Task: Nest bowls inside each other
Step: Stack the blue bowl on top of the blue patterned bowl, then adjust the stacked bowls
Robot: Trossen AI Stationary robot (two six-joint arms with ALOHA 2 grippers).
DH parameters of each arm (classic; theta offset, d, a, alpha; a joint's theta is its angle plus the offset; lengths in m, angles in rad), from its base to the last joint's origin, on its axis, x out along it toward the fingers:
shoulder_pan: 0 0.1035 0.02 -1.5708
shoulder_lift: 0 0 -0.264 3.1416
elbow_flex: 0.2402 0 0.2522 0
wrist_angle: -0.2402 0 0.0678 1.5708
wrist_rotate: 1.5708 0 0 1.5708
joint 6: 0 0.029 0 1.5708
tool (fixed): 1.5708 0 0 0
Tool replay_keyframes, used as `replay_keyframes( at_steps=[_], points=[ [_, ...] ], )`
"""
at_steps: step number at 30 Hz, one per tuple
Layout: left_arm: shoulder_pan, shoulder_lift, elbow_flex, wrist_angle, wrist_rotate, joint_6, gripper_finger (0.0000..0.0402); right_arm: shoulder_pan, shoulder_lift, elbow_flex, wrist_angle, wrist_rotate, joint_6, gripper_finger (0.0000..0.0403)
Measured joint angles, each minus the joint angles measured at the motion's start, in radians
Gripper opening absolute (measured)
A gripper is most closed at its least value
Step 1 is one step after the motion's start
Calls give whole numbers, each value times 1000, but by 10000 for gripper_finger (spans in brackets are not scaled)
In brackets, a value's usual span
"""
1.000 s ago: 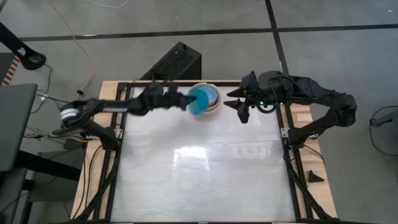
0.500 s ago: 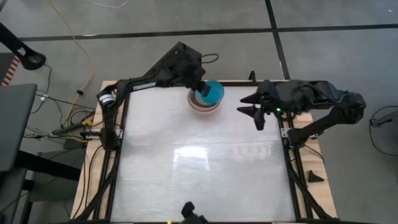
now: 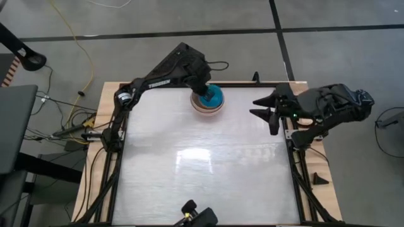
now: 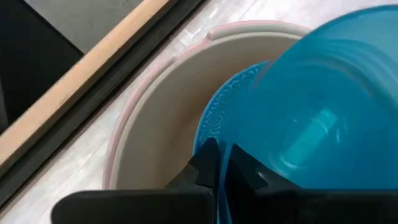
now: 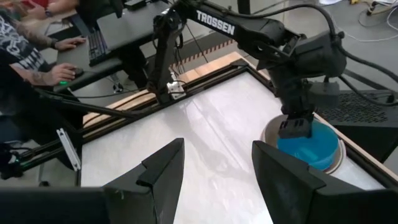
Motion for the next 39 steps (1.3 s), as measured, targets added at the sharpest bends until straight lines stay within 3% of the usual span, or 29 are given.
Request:
replay_keyframes(
  at_steps=[16, 20, 30, 34, 39],
  points=[
    [4, -14, 0, -104, -112, 83, 4, 5, 0, 0, -13, 16, 5, 222],
    [2, -29, 0, -91, -97, 113, 49, 5, 0, 0, -13, 16, 0, 222],
    [2, -105, 0, -17, -51, 54, 230, 6, 1, 0, -18, 16, -3, 222],
    [-1, -159, 0, 15, -44, 11, 252, 5, 1, 0, -19, 15, -3, 222],
    [-48, -177, 0, 27, -26, 10, 243, 5, 1, 0, -24, 15, -3, 222]
  ],
)
